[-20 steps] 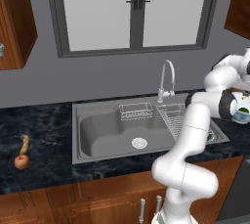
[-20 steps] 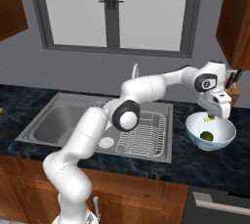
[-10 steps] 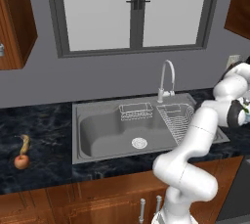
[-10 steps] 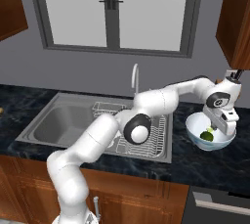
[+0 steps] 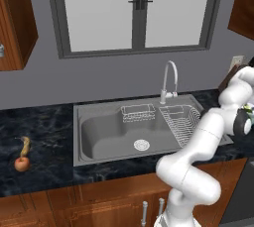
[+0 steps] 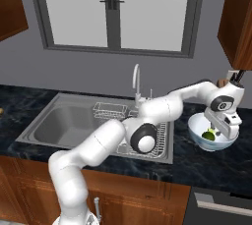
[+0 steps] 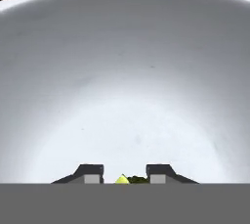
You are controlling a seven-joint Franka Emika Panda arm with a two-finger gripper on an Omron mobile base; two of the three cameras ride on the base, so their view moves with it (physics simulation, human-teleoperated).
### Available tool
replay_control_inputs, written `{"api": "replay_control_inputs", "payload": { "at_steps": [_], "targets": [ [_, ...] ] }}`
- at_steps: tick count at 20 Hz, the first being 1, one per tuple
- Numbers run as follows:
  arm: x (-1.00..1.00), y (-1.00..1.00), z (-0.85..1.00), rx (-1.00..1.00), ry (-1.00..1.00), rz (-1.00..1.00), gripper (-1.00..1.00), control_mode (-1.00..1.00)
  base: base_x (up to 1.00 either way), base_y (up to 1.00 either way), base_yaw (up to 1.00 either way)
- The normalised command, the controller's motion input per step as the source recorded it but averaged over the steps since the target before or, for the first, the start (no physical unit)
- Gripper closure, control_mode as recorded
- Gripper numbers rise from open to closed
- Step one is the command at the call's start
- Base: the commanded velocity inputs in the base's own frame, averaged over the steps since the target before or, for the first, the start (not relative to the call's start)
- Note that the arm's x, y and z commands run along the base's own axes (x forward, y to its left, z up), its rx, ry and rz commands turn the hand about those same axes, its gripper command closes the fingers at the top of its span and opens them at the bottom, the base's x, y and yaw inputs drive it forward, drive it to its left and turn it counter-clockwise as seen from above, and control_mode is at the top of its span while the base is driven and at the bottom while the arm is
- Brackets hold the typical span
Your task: There is a mixed pile of frozen fruits and vegetables on the counter. Locate all the frozen vegetables and place the items in a bowl on the counter. Take all the frozen fruits and defrost them in a running sink.
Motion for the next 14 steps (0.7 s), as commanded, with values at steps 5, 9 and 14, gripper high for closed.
{"api": "replay_control_inputs", "payload": {
  "at_steps": [5,9,14],
  "targets": [
    [-0.03,0.00,0.13,0.00,-0.02,0.00,-1.00,-1.00,0.00,0.00,0.00],
    [-0.07,0.40,0.41,-0.08,-0.11,0.00,-1.00,-1.00,0.00,0.00,0.00],
    [0.03,0.73,0.19,-0.14,-0.03,-0.04,-1.00,-1.00,0.00,0.00,0.00]
  ]
}}
